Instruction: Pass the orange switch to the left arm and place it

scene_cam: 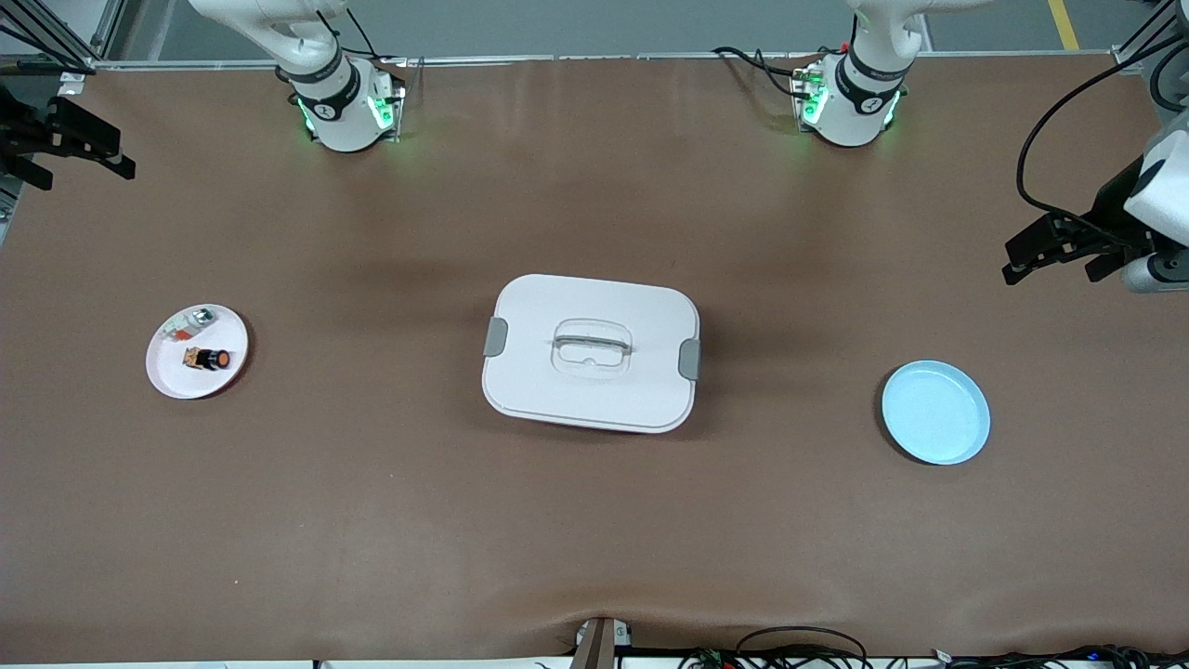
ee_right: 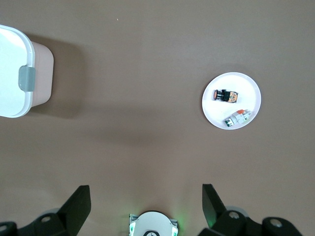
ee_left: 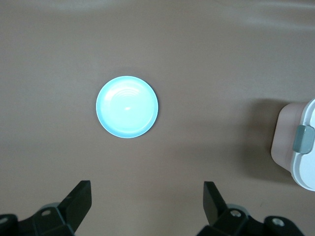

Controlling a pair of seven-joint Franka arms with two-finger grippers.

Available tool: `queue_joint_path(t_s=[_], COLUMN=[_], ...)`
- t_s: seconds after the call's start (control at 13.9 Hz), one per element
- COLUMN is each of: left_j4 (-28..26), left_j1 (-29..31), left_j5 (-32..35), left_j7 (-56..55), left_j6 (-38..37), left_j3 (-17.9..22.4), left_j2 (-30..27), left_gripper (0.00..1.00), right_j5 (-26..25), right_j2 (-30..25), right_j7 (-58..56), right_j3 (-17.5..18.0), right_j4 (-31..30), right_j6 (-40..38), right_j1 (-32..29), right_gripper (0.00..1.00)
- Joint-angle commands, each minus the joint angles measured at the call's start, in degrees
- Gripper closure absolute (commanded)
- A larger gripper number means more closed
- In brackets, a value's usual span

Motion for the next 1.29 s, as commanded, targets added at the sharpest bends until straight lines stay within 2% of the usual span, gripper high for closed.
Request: queue_joint_path(t_s=[0.0, 0.22, 1.22], left_j4=[1.46, 1.55, 1.99], left_j1=[-0.07, -0.07, -0.16], left_j5=[0.86, 0.68, 0.6], left_j7=[1.13, 1.14, 1.05], left_j6=[-1.17, -1.17, -1.17], left_j3=[0.12, 0.12, 0.12], left_j2=[0.56, 0.56, 0.56], left_gripper=[0.0, 0.0, 0.0], right_j5=[-1.14, -2.98, -2.29], right_j2=[-2.27, -2.27, -1.92], right_j7=[-0.64, -0.64, -2.4], right_j3=[-0.33, 0.46, 0.2], right_j4=[-2.53, -2.27, -1.66], right_j6=[1.12, 1.38, 3.58], right_j1=[0.73, 0.73, 0.73], right_gripper=[0.0, 0.0, 0.0])
